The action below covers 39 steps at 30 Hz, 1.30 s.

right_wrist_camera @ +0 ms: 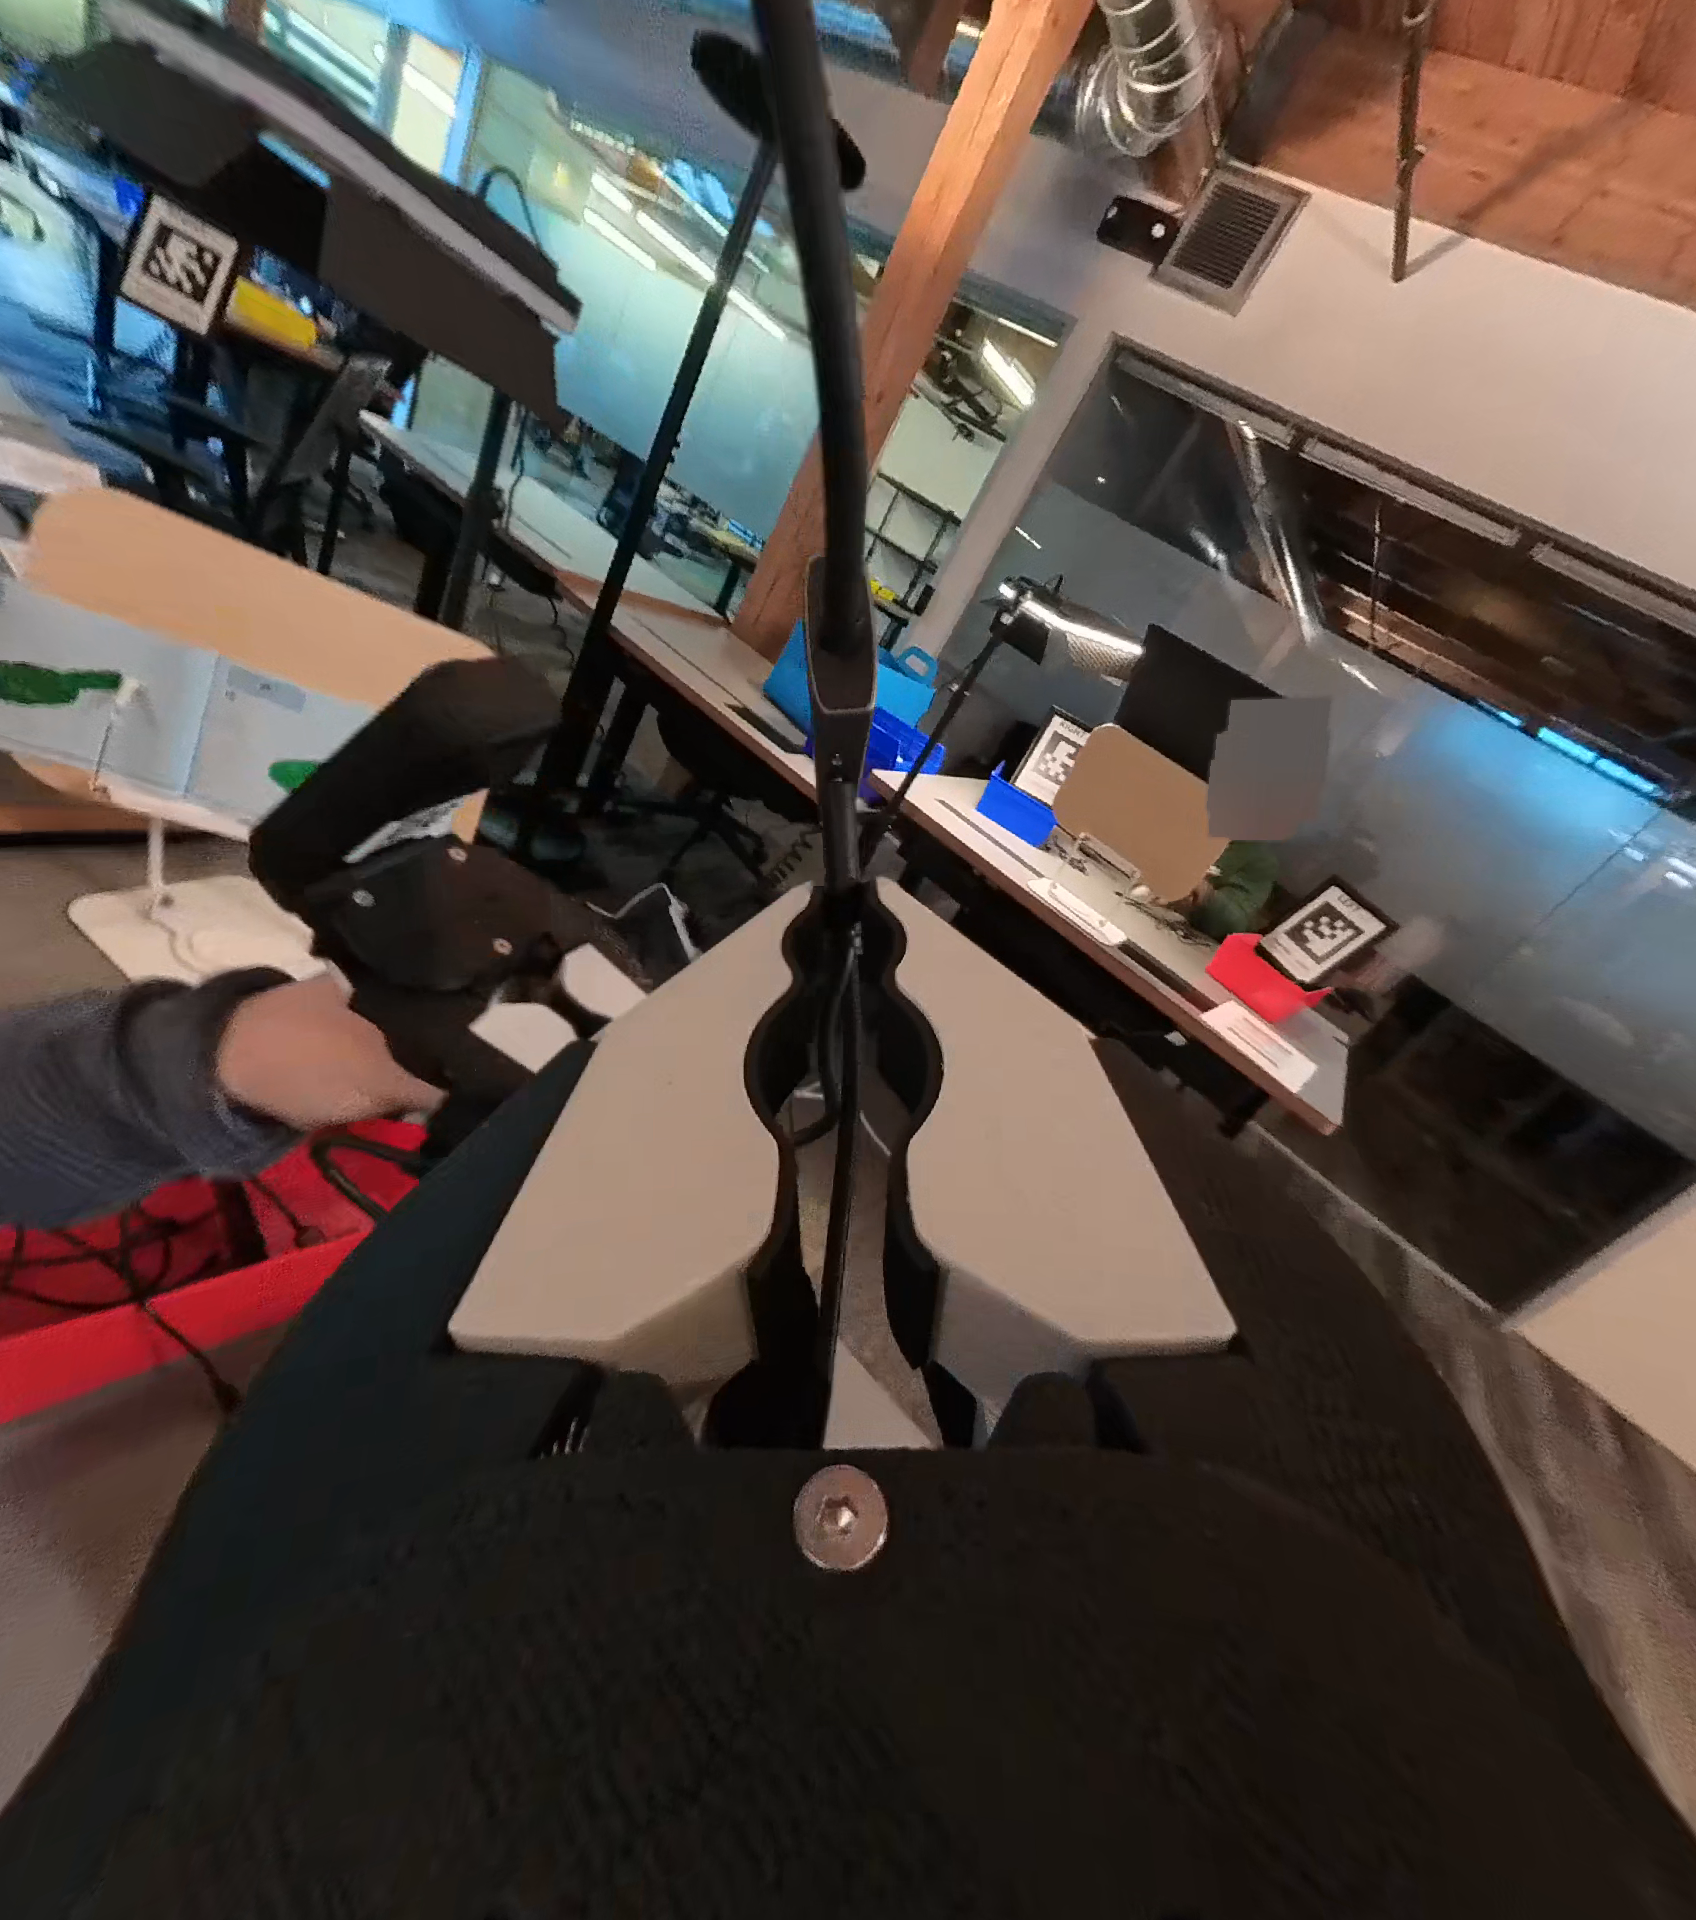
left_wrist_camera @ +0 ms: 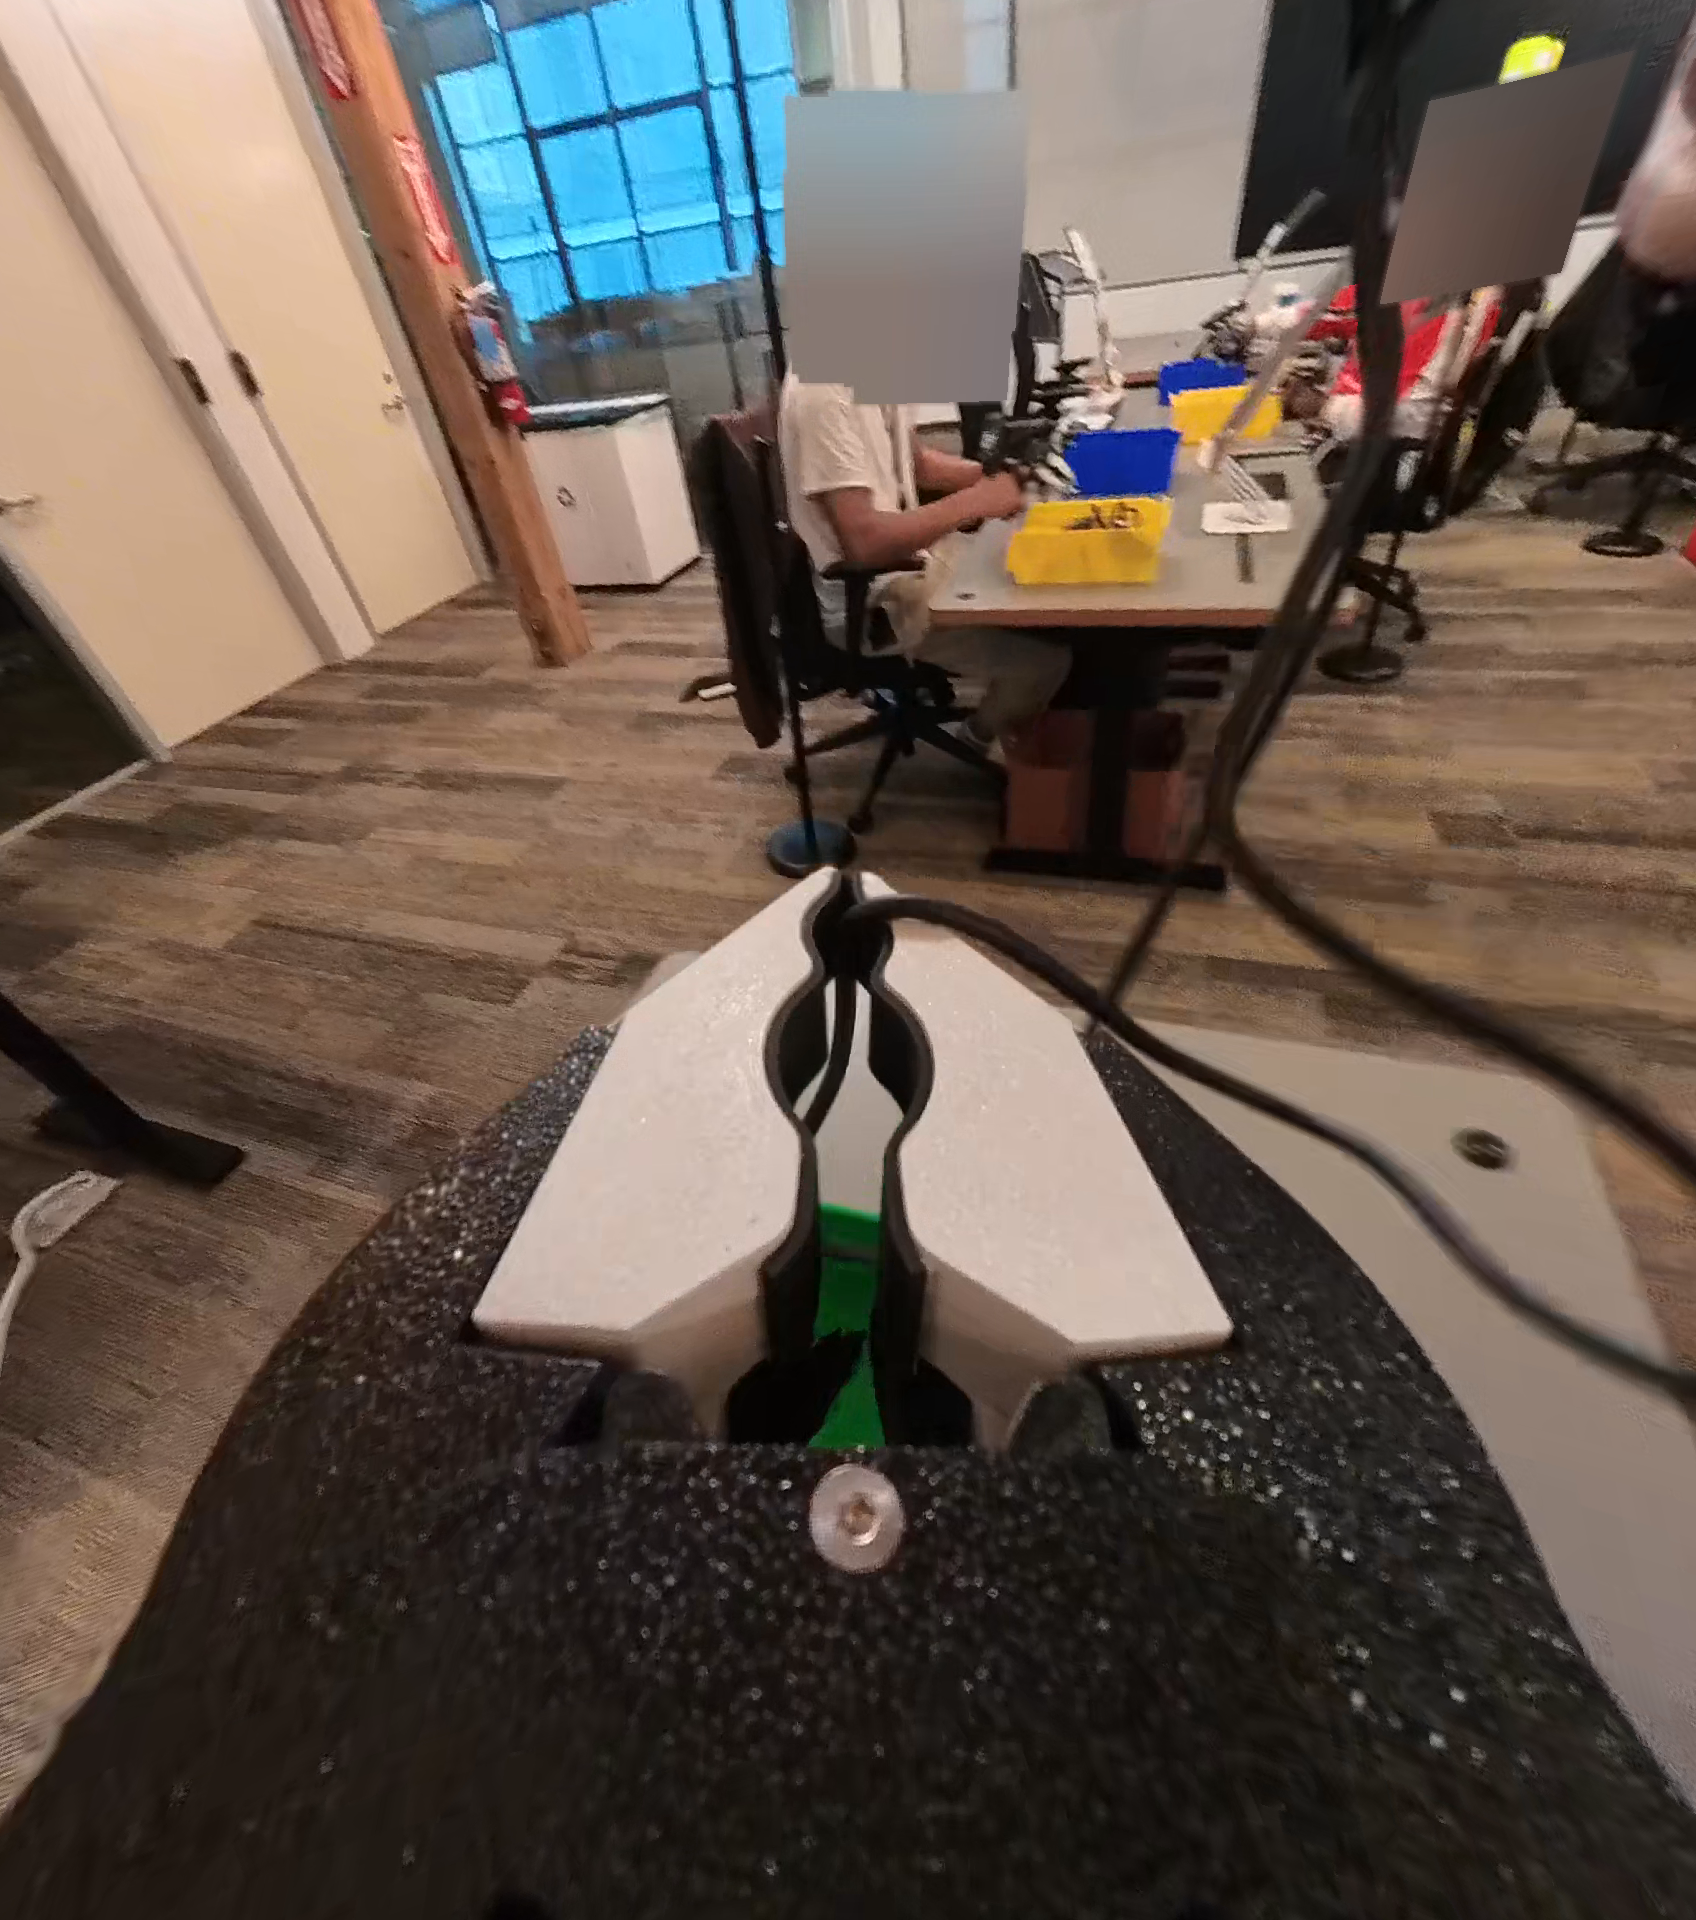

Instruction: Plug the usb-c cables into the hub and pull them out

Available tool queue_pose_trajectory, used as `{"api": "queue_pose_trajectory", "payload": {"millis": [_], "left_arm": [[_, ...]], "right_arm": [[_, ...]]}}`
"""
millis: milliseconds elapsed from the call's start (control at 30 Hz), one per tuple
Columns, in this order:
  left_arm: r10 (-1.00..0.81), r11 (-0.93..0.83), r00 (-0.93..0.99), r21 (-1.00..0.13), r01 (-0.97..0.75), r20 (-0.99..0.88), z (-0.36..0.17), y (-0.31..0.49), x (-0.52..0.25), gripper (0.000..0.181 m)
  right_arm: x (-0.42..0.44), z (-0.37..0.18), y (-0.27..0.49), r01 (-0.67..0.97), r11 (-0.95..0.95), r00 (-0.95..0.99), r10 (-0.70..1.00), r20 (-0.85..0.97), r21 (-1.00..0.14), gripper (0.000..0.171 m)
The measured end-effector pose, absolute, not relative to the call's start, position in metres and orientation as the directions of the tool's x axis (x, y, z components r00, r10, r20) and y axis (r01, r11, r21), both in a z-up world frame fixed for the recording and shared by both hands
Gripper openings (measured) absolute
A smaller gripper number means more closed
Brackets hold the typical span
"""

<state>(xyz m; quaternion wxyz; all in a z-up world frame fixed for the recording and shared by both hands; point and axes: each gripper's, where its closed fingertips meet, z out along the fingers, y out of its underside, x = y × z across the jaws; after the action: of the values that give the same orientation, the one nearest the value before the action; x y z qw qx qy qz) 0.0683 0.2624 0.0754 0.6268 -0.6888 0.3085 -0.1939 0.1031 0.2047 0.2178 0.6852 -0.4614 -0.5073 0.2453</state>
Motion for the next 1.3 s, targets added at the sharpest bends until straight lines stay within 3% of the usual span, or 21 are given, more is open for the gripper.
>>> {"api": "queue_pose_trajectory", "payload": {"millis": [33, 167, 267, 400, 467, 567, 767, 867, 933, 1067, 1133, 1167, 1233, 1300], "left_arm": [[-0.637, -0.017, 0.759, -0.982, -0.188, -0.134, 0.072, 0.277, 0.065, 0.0], [-0.552, -0.098, 0.83, -0.983, -0.155, -0.076, 0.022, 0.332, 0.051, 0.0], [-0.484, -0.245, 0.868, -0.969, -0.013, 0.111, -0.041, 0.363, 0.036, 0.0], [-0.397, -0.52, 0.833, -0.842, 0.143, 0.386, -0.137, 0.369, 0.019, 0.003], [-0.36, -0.611, 0.827, -0.779, 0.141, 0.433, -0.17, 0.357, 0.01, 0.031], [-0.295, -0.635, 0.907, -0.771, 0.049, 0.301, -0.196, 0.334, -0.023, 0.06], [-0.286, -0.573, 0.957, -0.808, -0.136, 0.043, -0.188, 0.274, -0.056, 0.069], [-0.307, -0.522, 0.952, -0.833, -0.184, -0.018, -0.173, 0.248, -0.055, 0.067], [-0.318, -0.483, 0.946, -0.849, -0.216, -0.061, -0.161, 0.233, -0.053, 0.064], [-0.321, -0.406, 0.94, -0.879, -0.248, -0.117, -0.138, 0.208, -0.05, 0.06], [-0.321, -0.384, 0.938, -0.887, -0.255, -0.131, -0.131, 0.196, -0.051, 0.06], [-0.319, -0.373, 0.938, -0.892, -0.254, -0.134, -0.128, 0.19, -0.053, 0.06], [-0.311, -0.352, 0.941, -0.903, -0.247, -0.136, -0.122, 0.176, -0.059, 0.061], [-0.308, -0.316, 0.943, -0.921, -0.228, -0.128, -0.113, 0.161, -0.066, 0.063]], "right_arm": [[0.099, 0.211, 0.215, 0.114, 0.433, 0.374, 0.815, 0.443, -0.894, 0.004], [0.08, 0.154, 0.267, 0.075, 0.33, 0.427, 0.842, 0.329, -0.941, 0.004], [0.068, 0.081, 0.313, 0.09, 0.226, 0.483, 0.842, 0.241, -0.97, 0.004], [0.055, -0.044, 0.36, 0.235, 0.05, 0.512, 0.842, 0.167, -0.971, 0.004], [0.052, -0.101, 0.372, 0.336, -0.023, 0.501, 0.851, 0.158, -0.942, 0.004], [0.05, -0.163, 0.385, 0.508, -0.06, 0.473, 0.853, 0.221, -0.859, 0.004], [0.046, -0.242, 0.385, 0.839, 0.023, 0.228, 0.892, 0.391, -0.543, 0.005], [0.05, -0.258, 0.397, 0.944, 0.153, 0.046, 0.815, 0.577, -0.292, 0.005], [0.044, -0.259, 0.405, 0.963, 0.244, -0.099, 0.714, 0.693, -0.114, 0.006], [0.015, -0.261, 0.412, 0.923, 0.374, -0.292, 0.53, 0.796, 0.089, 0.005], [0.009, -0.283, 0.4, 0.908, 0.409, -0.349, 0.613, 0.709, 0.094, 0.007], [0.007, -0.287, 0.396, 0.919, 0.391, -0.321, 0.66, 0.679, 0.055, 0.007], [0.004, -0.279, 0.393, 0.947, 0.317, -0.209, 0.74, 0.64, -0.056, 0.031], [0.003, -0.259, 0.39, 0.948, 0.26, -0.1, 0.791, 0.603, -0.183, 0.036]]}}
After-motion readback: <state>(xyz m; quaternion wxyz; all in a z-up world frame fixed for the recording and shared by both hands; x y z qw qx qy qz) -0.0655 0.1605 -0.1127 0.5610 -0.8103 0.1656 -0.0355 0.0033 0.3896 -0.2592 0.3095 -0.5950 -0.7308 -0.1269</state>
